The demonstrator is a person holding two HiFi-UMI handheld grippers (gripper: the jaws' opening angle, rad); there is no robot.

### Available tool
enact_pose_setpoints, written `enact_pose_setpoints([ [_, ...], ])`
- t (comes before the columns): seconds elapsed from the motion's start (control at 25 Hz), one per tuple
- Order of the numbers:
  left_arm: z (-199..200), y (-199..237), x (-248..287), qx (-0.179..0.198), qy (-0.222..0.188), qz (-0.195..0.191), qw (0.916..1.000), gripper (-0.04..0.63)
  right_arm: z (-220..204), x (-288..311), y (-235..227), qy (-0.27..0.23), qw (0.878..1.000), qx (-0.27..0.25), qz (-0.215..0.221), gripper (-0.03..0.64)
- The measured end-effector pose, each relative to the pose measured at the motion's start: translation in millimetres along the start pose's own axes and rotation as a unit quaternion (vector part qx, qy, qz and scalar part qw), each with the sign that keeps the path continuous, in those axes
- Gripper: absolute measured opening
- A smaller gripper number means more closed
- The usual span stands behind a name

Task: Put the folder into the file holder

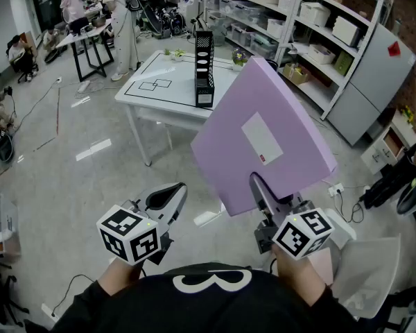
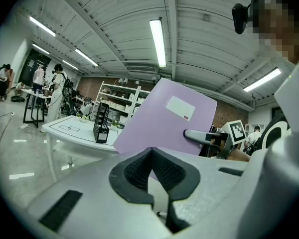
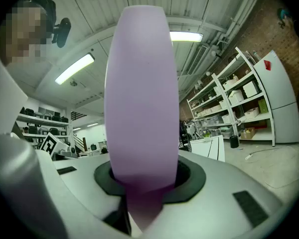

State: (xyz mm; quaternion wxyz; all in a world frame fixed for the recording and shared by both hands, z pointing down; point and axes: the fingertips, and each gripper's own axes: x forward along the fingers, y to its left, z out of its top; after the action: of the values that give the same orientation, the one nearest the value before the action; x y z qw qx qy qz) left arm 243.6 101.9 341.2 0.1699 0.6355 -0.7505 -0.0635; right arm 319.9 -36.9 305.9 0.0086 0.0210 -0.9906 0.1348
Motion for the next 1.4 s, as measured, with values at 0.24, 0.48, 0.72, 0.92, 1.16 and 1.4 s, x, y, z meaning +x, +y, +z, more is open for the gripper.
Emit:
enact_pose_setpoints([
  [0.24,-4.4,2.6,-32.1,0.004,-0.001,0.003,1.0,0.005,-2.9,-3.1,28.5,-0.004,1.0,-0.003,0.002,0.14],
  [0.48,-13.2,11.2,-43.6,0.001,0.001,0.014,0.9999,0.006,-8.4,1.1,34.8,-0.011,1.0,0.016,0.004,0.14],
  [0.72,-14.4,22.5,-27.2,0.004,0.012,0.021,0.9997,0.005,-10.7,12.9,18.1,-0.017,0.999,0.03,0.006,0.14],
  [0.92,-17.2,48.3,8.3,-0.004,0.028,0.025,0.9993,0.005,-14.4,39.9,-18.0,-0.015,0.999,0.042,0.001,0.14],
  [1.16,-6.5,90.4,83.4,-0.014,0.052,0.024,0.9982,0.005,-7.1,89.5,-86.2,-0.015,0.998,0.056,-0.013,0.14],
  [1.4,10.6,136.6,168.8,-0.017,0.073,0.015,0.9971,0.005,1.5,149.0,-156.9,-0.012,0.998,0.062,-0.03,0.14],
])
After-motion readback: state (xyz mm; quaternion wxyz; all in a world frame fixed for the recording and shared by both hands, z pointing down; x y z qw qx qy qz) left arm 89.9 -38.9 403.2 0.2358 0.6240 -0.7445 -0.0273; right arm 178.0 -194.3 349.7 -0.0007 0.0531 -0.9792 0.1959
